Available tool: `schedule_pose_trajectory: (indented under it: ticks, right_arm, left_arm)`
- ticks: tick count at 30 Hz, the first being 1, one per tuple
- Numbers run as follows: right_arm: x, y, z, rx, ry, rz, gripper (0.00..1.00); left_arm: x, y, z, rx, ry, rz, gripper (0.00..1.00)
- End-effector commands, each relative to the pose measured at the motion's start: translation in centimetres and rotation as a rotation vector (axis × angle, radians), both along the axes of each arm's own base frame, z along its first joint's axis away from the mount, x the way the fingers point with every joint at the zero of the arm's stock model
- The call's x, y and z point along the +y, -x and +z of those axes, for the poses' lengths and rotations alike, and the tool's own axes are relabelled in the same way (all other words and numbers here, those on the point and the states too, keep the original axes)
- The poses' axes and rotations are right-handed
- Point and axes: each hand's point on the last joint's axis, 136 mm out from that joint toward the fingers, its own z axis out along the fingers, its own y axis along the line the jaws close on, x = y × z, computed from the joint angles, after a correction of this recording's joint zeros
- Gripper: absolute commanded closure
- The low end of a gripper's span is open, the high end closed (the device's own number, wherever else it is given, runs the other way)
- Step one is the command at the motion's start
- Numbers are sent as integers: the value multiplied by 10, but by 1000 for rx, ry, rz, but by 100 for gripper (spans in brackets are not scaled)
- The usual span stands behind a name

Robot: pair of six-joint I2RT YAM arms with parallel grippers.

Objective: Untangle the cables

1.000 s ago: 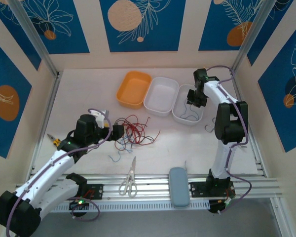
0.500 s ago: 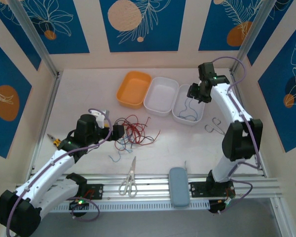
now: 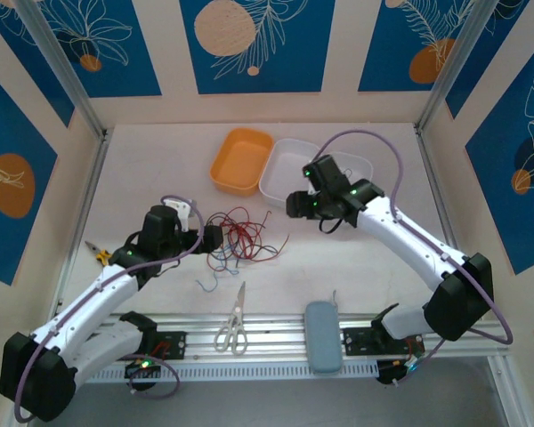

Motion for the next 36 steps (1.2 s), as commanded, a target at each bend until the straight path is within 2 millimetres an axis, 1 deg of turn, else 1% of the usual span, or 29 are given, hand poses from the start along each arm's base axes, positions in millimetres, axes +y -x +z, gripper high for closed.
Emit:
schedule_pose_trajectory:
  ticks: [1, 3, 6, 9, 14, 16, 21, 25, 31, 34, 36]
  right_arm:
    - [30, 17, -3, 14, -72, 30, 40]
    - [49, 30, -9, 36, -81, 74, 41]
    - [67, 44, -18, 53, -46, 111, 41]
    - [86, 54, -27, 61, -20, 151, 41]
    - [118, 56, -41, 82, -27, 209, 41]
    - [126, 54, -48, 95, -19, 213, 43]
    - [129, 42, -66, 119, 54, 167, 48]
    - [133, 42, -70, 127, 68, 156, 50]
    - [131, 51, -63, 109, 119, 124, 50]
    - [137, 59, -58, 90, 133, 131, 49]
    - [145, 64, -57, 79, 141, 143, 47]
  left_arm:
    - [6, -4, 5, 10, 5, 50, 0]
    - [6, -4, 0, 23, 14, 60, 0]
    - [7, -4, -5, 36, 24, 76, 0]
    - [9, -5, -8, 52, 31, 93, 0]
    - [8, -6, -7, 56, 70, 106, 0]
    - [9, -5, -8, 59, 80, 116, 0]
    - [14, -4, -14, 78, 82, 134, 0]
    - [17, -6, -18, 90, 79, 147, 0]
    - [21, -11, -25, 107, 78, 167, 0]
    - [25, -15, -29, 119, 80, 186, 0]
    - [28, -17, -33, 131, 89, 201, 0]
